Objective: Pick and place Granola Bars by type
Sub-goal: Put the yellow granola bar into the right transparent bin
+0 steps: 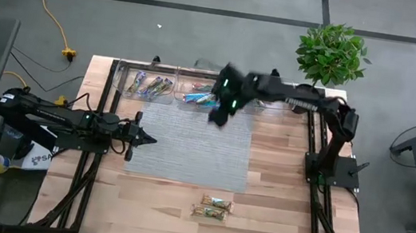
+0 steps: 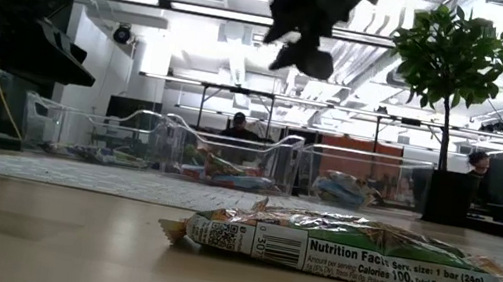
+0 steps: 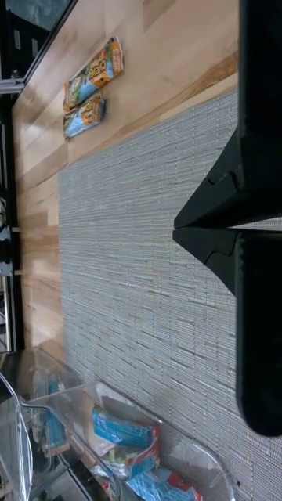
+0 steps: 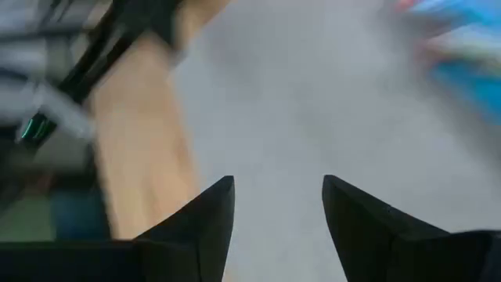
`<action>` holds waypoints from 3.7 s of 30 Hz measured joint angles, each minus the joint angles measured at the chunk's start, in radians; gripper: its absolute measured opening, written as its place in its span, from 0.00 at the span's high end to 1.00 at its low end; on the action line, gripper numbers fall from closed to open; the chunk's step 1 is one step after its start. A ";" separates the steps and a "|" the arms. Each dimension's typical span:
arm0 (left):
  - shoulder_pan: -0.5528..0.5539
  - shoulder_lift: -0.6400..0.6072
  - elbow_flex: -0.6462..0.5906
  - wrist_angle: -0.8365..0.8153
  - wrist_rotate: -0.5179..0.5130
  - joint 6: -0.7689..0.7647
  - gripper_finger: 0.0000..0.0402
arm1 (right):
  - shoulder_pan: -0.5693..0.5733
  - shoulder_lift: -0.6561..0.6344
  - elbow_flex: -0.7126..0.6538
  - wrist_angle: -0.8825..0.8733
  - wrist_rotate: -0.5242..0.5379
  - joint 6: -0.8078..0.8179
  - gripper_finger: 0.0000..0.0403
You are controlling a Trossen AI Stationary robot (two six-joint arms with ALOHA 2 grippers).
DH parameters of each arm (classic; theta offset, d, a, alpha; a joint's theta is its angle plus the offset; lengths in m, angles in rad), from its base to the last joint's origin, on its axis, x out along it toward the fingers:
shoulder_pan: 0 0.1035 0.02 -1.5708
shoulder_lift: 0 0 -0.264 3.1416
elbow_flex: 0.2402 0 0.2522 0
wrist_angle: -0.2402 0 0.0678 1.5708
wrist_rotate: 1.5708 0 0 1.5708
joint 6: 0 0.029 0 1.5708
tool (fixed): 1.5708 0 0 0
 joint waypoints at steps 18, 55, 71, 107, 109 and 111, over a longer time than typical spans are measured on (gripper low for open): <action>0.000 0.000 0.000 0.000 0.000 0.000 1.00 | 0.686 0.000 -0.304 0.172 0.479 0.288 0.56; 0.000 0.000 0.000 0.000 0.000 0.000 1.00 | 0.815 0.186 -0.412 0.357 0.503 0.280 0.56; 0.000 0.000 0.000 0.000 0.000 0.000 1.00 | 0.812 0.189 -0.414 0.357 0.561 0.402 0.70; 0.000 0.000 0.000 0.000 0.000 0.000 1.00 | -0.012 -0.150 -0.416 0.112 1.025 0.548 0.82; 0.000 0.000 0.000 0.000 0.000 0.000 1.00 | -0.065 -0.151 -0.416 0.102 0.993 0.499 0.82; 0.000 0.000 0.000 0.000 0.000 0.000 1.00 | -0.109 -0.151 -0.416 0.101 0.973 0.455 0.82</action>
